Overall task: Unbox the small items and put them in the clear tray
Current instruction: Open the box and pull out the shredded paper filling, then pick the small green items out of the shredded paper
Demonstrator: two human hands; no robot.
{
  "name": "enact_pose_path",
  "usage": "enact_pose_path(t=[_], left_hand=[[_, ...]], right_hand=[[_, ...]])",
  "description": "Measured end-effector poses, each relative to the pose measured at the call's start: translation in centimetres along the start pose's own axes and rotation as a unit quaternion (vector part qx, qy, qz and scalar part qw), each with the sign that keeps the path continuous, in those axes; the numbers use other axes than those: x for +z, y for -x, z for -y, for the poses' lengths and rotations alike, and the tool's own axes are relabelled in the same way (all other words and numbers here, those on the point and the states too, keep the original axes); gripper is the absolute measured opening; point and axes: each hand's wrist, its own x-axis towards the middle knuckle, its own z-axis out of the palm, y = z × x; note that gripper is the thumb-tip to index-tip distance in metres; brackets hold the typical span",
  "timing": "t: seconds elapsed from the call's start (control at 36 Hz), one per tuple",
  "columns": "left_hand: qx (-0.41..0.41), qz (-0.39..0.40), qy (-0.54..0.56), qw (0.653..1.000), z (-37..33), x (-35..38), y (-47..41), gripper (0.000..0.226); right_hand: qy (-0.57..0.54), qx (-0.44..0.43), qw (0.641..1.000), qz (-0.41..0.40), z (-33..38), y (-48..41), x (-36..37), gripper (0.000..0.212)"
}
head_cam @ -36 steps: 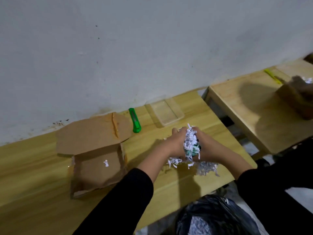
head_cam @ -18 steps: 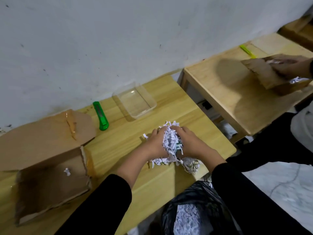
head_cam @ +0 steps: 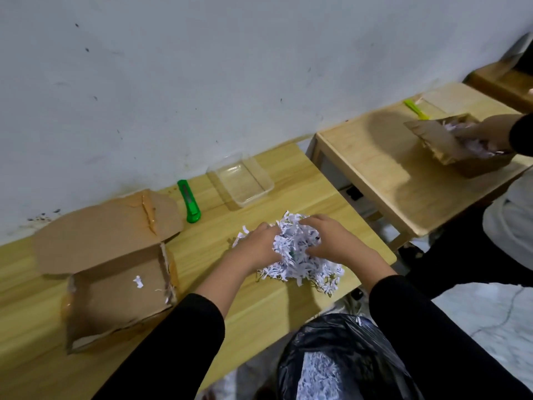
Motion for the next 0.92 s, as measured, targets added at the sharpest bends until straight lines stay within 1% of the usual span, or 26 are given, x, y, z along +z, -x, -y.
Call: enact_pose_path(t=[0.14,0.28,0.42,0.47,0.53,0.56,0.61,0.67,0.72,0.81,0.86,0.92], left_hand=[[0.022,-0.047,-0.003,0.999,-0.2,-0.9,1.0,0.053],[0.045,-0.069,0.002,0.997,0.4,-1.9,2.1,0.047],[0.027,-0.077,-0.007,0.997,2.0,-2.9,3.8,0.048],[0.01,-0.105,0.003,0.994,3.2,-3.6,4.9,0.048],[-0.017,-0.162,0.018,0.986,4.9,-4.6,6.4,0.046],[-0.03,-0.202,0.026,0.979,6.0,-5.1,7.2,0.044],[-0.067,-0.295,0.053,0.952,8.6,-6.1,9.0,0.04],[-0.113,-0.381,0.095,0.913,11.9,-6.9,11.1,0.037],[-0.168,-0.446,0.124,0.871,15.4,-7.2,13.3,0.036],[-0.244,-0.499,0.143,0.82,20.4,-6.3,16.4,0.036],[-0.26,-0.513,0.143,0.806,22.8,-5.0,17.8,0.038],[-0.264,-0.512,0.154,0.802,24.4,-3.8,18.7,0.043]], right_hand=[[-0.007,-0.025,0.999,-0.031,1.6,0.3,-0.5,0.054],[-0.013,-0.035,0.998,-0.059,3.1,0.2,-0.2,0.048],[-0.014,-0.062,0.997,-0.049,5.0,-0.4,1.0,0.045],[-0.017,-0.082,0.995,-0.048,6.3,-0.9,1.6,0.044],[-0.027,-0.108,0.993,-0.046,8.2,-1.4,2.4,0.042],[-0.034,-0.121,0.991,-0.045,9.4,-1.7,2.9,0.04],[-0.054,-0.148,0.987,-0.034,11.9,-2.1,4.2,0.036],[-0.066,-0.179,0.981,-0.018,14.8,-2.5,5.8,0.031],[-0.066,-0.216,0.974,0.002,17.6,-2.9,7.6,0.027],[-0.057,-0.248,0.966,0.04,21.1,-3.5,10.2,0.028],[-0.044,-0.266,0.96,0.071,22.7,-3.9,11.6,0.029],[-0.016,-0.288,0.952,0.106,23.7,-4.3,12.5,0.028]])
